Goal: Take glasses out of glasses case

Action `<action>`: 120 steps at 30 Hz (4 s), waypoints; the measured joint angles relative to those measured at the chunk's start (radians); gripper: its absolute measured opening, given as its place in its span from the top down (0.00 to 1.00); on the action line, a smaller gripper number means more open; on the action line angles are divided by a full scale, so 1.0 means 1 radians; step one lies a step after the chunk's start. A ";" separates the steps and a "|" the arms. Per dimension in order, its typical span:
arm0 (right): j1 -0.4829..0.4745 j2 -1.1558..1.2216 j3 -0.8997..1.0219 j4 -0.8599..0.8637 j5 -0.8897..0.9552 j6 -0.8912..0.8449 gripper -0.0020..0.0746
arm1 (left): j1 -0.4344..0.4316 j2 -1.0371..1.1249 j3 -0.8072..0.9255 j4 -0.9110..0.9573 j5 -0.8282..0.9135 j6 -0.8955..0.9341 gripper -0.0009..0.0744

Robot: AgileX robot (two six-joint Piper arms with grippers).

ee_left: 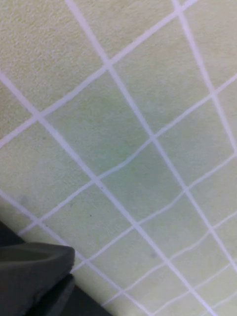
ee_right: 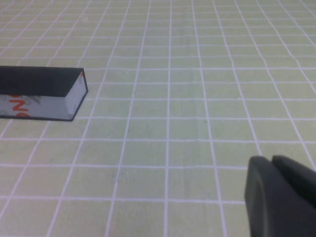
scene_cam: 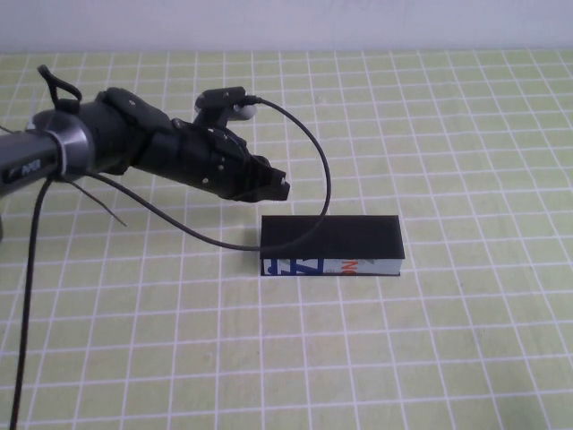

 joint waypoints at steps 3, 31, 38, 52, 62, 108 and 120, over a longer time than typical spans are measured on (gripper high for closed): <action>0.000 0.000 0.000 0.000 -0.006 0.000 1.00 | 0.000 0.043 -0.015 -0.001 0.018 0.000 0.99; 0.000 0.556 -0.389 0.522 0.316 -0.077 1.00 | 0.000 0.069 -0.018 0.069 0.039 -0.032 0.99; 0.049 0.971 -0.679 0.545 0.399 -0.290 1.00 | 0.021 0.069 -0.018 0.073 0.049 -0.035 0.99; 0.592 1.497 -1.058 0.016 0.202 -0.415 0.99 | 0.028 0.069 -0.018 0.073 0.063 -0.035 0.99; 0.628 1.691 -1.058 -0.171 -0.039 -0.574 0.62 | 0.028 0.069 -0.018 0.073 0.068 -0.035 0.99; 0.581 1.834 -1.190 -0.318 -0.137 -0.598 0.96 | 0.056 0.039 -0.024 0.073 0.085 -0.035 0.99; 0.579 1.834 -1.205 -0.311 -0.128 -0.592 0.96 | 0.180 -0.246 0.274 -0.240 0.283 0.635 0.99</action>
